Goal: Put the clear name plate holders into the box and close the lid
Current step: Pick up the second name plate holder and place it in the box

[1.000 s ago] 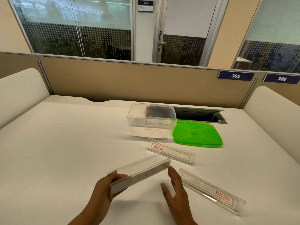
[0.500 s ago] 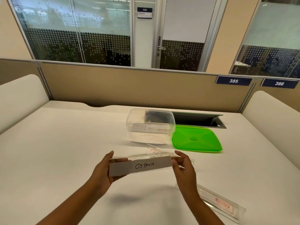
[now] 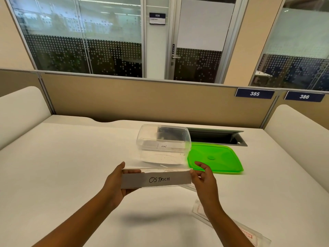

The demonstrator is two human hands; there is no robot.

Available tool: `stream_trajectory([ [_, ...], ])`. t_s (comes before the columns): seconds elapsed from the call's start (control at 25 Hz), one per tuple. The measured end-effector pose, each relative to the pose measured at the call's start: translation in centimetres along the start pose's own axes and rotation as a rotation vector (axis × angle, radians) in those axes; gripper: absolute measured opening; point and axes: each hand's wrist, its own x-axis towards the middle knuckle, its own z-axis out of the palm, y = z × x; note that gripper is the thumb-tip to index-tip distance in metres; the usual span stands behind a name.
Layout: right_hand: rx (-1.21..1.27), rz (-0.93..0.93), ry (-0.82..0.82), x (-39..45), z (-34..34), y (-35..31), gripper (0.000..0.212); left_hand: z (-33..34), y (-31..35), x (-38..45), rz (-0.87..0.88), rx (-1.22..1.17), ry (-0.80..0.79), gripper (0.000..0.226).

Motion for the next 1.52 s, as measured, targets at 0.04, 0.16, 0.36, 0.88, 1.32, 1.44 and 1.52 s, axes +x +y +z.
stream_trajectory([
  [0.04, -0.009, -0.002, -0.004, 0.4, 0.2, -0.1, 0.026, 0.1, 0.3, 0.3, -0.003, 0.014, 0.011, 0.054],
  [0.16, -0.07, -0.026, 0.005, 2.0, 0.6, -0.4, 0.028, 0.7, 2.0, 1.5, -0.006, 0.045, 0.026, 0.045],
  [0.36, -0.155, -0.09, 0.044, 6.6, 1.3, -1.8, 0.027, 1.6, 5.7, 5.4, 0.059, 0.371, 0.028, 0.04],
  [0.88, 0.159, 0.248, 0.167, 16.6, 3.8, 0.2, 0.019, 7.2, 6.6, 14.2, 0.094, 0.469, 0.119, 0.056],
  [1.32, -0.09, 0.207, 0.162, 17.7, 3.1, 1.2, 0.023, 6.2, 6.9, 16.5, 0.253, 0.796, 0.306, 0.051],
  [1.44, -0.279, 0.112, 0.152, 17.9, 3.3, 0.7, 0.025, 6.1, 7.1, 17.3, 0.253, 0.888, 0.374, 0.051],
  [1.52, -0.4, 0.077, 0.117, 18.2, 3.6, 0.5, 0.026, 6.1, 6.7, 17.8, 0.239, 0.932, 0.439, 0.047],
])
